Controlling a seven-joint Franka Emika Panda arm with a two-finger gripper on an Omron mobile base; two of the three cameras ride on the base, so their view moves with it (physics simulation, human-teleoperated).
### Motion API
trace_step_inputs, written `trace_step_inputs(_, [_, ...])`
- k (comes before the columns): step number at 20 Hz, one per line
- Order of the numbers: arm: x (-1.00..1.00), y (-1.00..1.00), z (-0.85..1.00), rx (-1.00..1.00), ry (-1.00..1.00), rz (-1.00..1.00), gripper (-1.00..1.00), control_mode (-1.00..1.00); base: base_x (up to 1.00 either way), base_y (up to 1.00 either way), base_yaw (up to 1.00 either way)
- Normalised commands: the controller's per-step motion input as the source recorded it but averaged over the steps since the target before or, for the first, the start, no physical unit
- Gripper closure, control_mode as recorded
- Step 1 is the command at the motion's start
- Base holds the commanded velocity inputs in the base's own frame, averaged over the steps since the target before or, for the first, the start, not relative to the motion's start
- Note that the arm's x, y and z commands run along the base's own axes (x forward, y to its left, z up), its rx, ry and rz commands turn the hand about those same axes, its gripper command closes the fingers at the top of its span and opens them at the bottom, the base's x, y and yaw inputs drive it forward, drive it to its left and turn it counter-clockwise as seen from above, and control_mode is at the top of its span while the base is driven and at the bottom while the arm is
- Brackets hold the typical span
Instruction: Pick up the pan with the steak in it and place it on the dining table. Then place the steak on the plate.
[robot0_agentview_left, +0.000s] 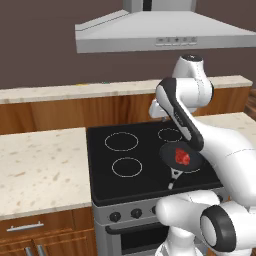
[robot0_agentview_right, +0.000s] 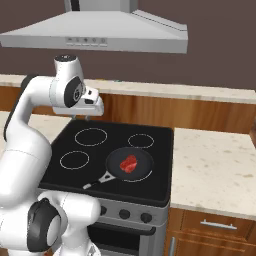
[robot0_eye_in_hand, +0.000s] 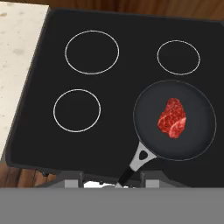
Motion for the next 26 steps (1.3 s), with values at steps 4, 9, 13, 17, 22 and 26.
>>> trace_step_inputs(4, [-0.11, 0.00, -0.05, 0.00, 0.00, 0.00, -1.00, -1.00, 0.00, 0.00, 0.00])
trace_step_inputs(9, [-0.51, -0.01, -0.24, 0.00, 0.00, -0.04, -1.00, -1.00, 0.00, 0.00, 0.00])
trace_step_inputs(13, [-0.61, -0.02, -0.37, -0.01, 0.01, -0.05, -1.00, -1.00, 0.00, 0.00, 0.00])
trace_step_inputs(17, [-0.35, -0.06, -0.56, -0.01, 0.10, -0.07, -1.00, -1.00, 0.00, 0.00, 0.00])
trace_step_inputs(22, [-0.08, -0.22, -0.53, -0.01, 0.01, -0.05, -1.00, -1.00, 0.00, 0.00, 0.00])
trace_step_inputs(26, [0.00, -0.26, -0.57, -0.01, 0.00, -0.05, -1.00, -1.00, 0.00, 0.00, 0.00])
